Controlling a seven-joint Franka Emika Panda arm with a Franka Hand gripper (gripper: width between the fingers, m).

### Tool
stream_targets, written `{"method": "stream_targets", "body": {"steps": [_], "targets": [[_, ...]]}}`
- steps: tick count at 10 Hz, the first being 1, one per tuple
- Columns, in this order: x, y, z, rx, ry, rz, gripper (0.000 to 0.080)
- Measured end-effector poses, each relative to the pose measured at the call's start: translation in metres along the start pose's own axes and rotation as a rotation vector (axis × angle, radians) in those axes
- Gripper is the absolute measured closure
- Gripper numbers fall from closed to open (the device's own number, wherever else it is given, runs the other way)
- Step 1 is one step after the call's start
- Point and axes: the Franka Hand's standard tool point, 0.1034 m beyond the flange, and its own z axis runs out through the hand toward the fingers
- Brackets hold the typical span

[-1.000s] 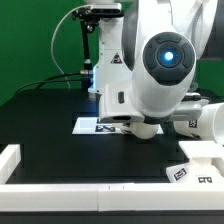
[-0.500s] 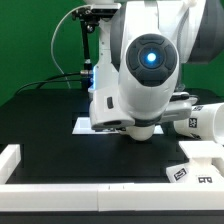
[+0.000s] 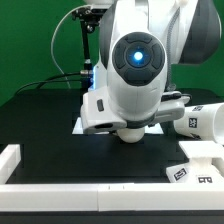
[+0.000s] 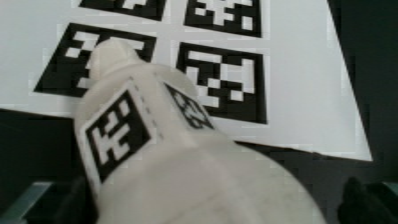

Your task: Assemble lamp

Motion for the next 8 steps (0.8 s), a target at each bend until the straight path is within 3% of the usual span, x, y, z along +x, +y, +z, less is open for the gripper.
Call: {"method": "stream_targets", "body": {"steps": [3, 6, 8], "targets": [[0.0, 0.002, 0.0, -0.003, -0.001, -0.007, 0.0101], [0.005, 0.026, -0.007, -0.057, -0.017, -0.003, 0.0101], [0.007, 0.025, -0.005, -0.06, -0.001, -0.001, 0.0101]]}}
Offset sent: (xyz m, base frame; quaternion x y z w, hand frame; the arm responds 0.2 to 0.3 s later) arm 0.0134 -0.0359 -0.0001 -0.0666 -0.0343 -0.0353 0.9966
